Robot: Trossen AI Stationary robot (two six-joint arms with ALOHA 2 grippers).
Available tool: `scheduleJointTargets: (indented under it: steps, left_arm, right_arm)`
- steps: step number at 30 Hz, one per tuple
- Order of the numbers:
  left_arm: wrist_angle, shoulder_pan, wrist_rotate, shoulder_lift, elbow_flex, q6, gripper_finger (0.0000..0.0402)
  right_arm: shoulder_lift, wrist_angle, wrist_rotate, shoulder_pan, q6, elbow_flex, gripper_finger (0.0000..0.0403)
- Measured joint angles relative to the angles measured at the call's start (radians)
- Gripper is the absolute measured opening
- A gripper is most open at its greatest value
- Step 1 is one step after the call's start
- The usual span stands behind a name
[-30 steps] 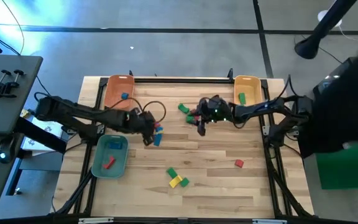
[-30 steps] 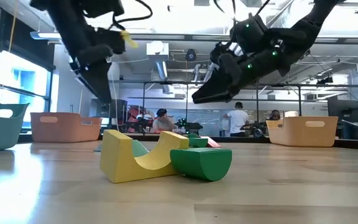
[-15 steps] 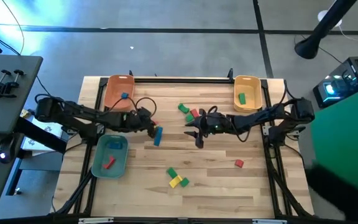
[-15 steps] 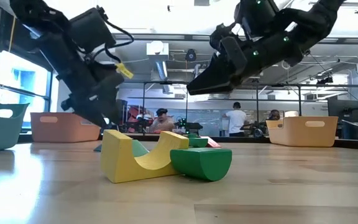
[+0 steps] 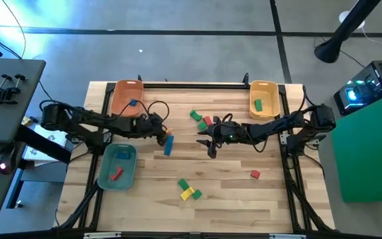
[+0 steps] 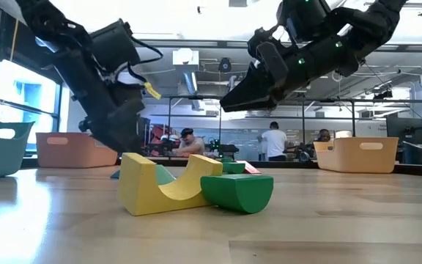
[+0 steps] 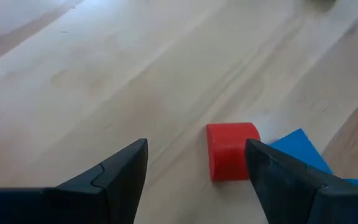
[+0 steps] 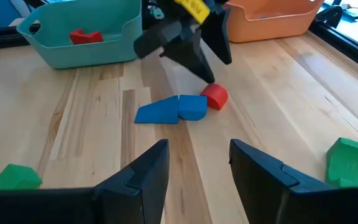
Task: Sort blocks by size
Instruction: Put the red half circle block into the orange bin
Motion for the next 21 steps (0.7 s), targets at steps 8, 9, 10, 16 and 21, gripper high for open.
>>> scheduleJointTargets:
  steps: [8, 9, 10, 16, 21]
  left_arm:
    - [0.014, -0.008, -0.022, 0.060, 0.003, -0.015, 0.0255]
    - [0.008, -0.008, -0.033, 0.061, 0.003, -0.017, 0.0255]
    - [0.001, -0.008, -0.051, 0.061, 0.003, -0.024, 0.0255]
    - [-0.104, -0.008, -0.136, 0.024, 0.023, -0.068, 0.0255]
    - [-0.094, -0.021, -0.132, 0.010, 0.026, -0.136, 0.0255]
  right_arm:
    - [0.000, -0.014, 0.001, 0.000, 0.007, 0.000, 0.0165]
    - [0.000, -0.015, 0.001, 0.000, 0.008, 0.000, 0.0165]
    - [0.000, -0.016, 0.001, 0.000, 0.008, 0.000, 0.0165]
    - [0.000, -0.029, 0.001, 0.000, 0.006, 0.000, 0.0165]
    - [0.000, -0.030, 0.001, 0.000, -0.003, 0.000, 0.0165]
